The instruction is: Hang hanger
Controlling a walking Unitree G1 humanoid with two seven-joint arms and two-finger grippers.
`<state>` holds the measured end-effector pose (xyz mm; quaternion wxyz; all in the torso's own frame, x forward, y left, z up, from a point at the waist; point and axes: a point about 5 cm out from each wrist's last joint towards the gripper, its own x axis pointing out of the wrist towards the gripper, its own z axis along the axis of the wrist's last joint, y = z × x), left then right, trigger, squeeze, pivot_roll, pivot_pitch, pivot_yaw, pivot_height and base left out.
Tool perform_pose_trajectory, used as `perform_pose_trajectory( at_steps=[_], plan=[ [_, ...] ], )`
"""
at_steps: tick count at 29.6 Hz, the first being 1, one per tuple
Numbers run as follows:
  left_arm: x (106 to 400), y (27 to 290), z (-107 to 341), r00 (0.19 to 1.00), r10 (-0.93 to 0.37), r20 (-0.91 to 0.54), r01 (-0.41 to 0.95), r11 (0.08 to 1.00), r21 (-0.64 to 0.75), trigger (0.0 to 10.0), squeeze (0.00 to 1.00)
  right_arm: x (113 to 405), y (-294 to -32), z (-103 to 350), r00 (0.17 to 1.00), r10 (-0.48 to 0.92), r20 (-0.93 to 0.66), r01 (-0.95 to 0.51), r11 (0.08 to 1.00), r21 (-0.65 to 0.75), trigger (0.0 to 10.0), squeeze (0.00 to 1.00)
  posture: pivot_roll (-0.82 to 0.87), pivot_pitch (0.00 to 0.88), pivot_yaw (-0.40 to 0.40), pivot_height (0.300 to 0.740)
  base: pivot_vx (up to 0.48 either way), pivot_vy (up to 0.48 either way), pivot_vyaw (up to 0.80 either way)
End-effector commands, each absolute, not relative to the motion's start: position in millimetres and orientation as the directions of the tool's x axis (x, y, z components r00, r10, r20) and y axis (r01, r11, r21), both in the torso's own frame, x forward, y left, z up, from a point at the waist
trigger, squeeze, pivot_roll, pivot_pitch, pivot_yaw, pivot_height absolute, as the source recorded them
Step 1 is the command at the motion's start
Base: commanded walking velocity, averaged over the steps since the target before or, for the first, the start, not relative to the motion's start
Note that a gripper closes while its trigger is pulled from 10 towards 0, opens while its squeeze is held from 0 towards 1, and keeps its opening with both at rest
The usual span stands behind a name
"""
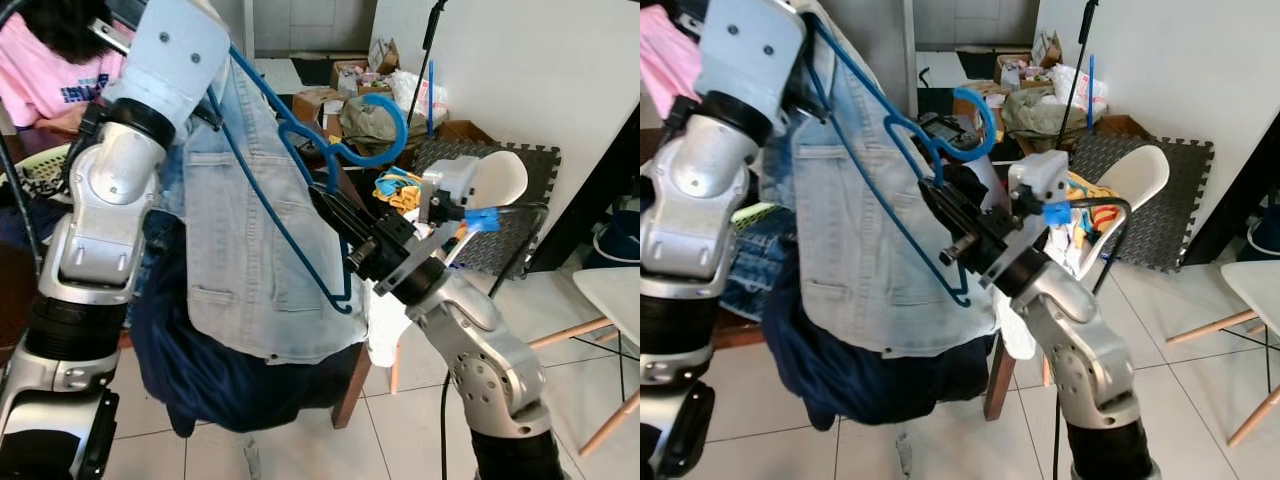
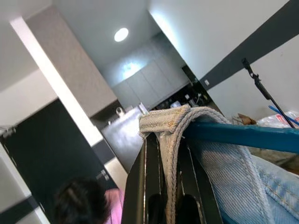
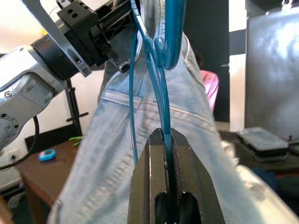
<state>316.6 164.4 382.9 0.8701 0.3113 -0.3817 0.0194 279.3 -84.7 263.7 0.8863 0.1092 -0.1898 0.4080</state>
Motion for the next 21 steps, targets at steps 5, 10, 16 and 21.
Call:
perform_pose_trajectory(
  at_steps=[5, 10, 16, 21],
  plan=[
    [311.0, 178.1, 401.2, 0.669, -0.149, 0.728, -0.336, 0.813, 0.475, 10.0, 0.00, 290.0, -100.0, 242.2, 0.707, 0.619, 0.342, -0.682, 0.726, 0.094, 10.0, 0.00, 0.04, 0.058, -0.045, 0.740, 0.450, 0.000, 0.00],
    [318.8, 168.7, 382.1, 0.723, -0.164, 0.671, -0.246, 0.847, 0.471, 10.0, 0.00, 289.9, -99.2, 239.1, 0.714, 0.621, 0.323, -0.676, 0.732, 0.087, 10.0, 0.00, 0.03, 0.062, -0.045, 0.740, 0.445, 0.000, 0.00],
    [317.3, 114.3, 315.4, 0.813, -0.293, 0.503, 0.055, 0.899, 0.434, 10.0, 0.00, 287.5, -99.6, 233.2, 0.715, 0.636, 0.291, -0.678, 0.731, 0.068, 10.0, 0.00, 0.03, 0.070, -0.045, 0.740, 0.325, 0.000, 0.00],
    [308.0, 98.6, 304.1, 0.804, -0.353, 0.478, 0.150, 0.899, 0.411, 10.0, 0.00, 286.9, -101.4, 232.4, 0.713, 0.638, 0.290, -0.680, 0.730, 0.064, 10.0, 0.00, 0.04, 0.077, -0.045, 0.740, 0.000, 0.000, 0.00]
  ],
)
